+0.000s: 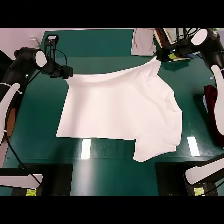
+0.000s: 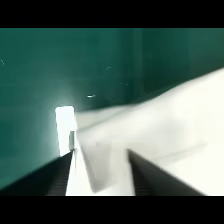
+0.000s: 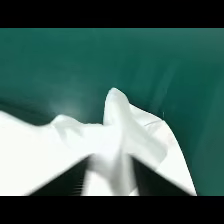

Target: Fold the shirts.

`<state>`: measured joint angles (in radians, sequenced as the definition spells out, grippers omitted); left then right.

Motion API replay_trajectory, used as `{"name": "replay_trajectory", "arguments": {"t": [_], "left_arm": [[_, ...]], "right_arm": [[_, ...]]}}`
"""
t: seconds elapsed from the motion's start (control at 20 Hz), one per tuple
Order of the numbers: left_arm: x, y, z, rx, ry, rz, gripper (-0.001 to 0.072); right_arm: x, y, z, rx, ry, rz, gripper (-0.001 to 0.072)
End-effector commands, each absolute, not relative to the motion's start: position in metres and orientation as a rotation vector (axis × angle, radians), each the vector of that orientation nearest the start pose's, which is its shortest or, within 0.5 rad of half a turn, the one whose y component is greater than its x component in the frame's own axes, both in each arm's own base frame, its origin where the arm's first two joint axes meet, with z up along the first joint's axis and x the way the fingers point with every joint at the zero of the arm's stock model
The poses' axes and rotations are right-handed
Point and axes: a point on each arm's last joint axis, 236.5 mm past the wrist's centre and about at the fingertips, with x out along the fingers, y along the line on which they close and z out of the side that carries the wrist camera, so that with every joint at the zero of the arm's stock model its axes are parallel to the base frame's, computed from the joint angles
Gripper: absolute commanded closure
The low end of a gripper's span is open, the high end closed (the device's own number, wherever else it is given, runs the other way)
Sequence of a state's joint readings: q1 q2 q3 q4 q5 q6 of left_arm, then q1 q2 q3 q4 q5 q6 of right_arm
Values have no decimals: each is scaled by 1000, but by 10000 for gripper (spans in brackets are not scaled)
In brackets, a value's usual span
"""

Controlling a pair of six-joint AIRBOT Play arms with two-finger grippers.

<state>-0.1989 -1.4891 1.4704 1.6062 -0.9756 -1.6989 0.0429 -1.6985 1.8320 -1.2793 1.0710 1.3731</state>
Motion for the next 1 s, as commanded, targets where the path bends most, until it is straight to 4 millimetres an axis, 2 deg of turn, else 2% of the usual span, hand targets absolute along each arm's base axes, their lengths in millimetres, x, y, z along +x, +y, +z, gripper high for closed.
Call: {"name": "replay_trajectory", "arguments": {"t": [0.0,0.1,0.2,0.3,0.4,0.5,0.55,0.65,0.75,0.85,0.95], "left_arm": [[485,-89,41,21,1052,-97,232],[465,-73,49,84,1118,-63,232],[435,-63,58,147,1189,-71,231],[400,-57,57,163,1252,-77,231],[361,-52,42,159,1319,-80,218],[320,-51,20,137,1389,-92,204],[300,-52,11,116,1418,-95,204],[276,-58,0,62,1435,-110,204],[269,-67,1,0,1411,-126,204],[274,-79,7,-50,1371,-160,205],[279,-87,10,-81,1346,-180,205]], "right_arm": [[557,83,103,39,908,311,177],[546,76,124,35,919,314,190],[522,60,136,40,959,301,192],[490,45,134,57,1019,282,222],[456,25,123,82,1072,241,225],[417,4,104,130,1130,190,225],[393,-5,89,161,1177,164,225],[340,-17,50,237,1299,116,219],[286,-21,7,320,1432,80,101],[239,-18,-28,421,1544,30,102],[205,-10,-53,477,1617,9,122]]}}
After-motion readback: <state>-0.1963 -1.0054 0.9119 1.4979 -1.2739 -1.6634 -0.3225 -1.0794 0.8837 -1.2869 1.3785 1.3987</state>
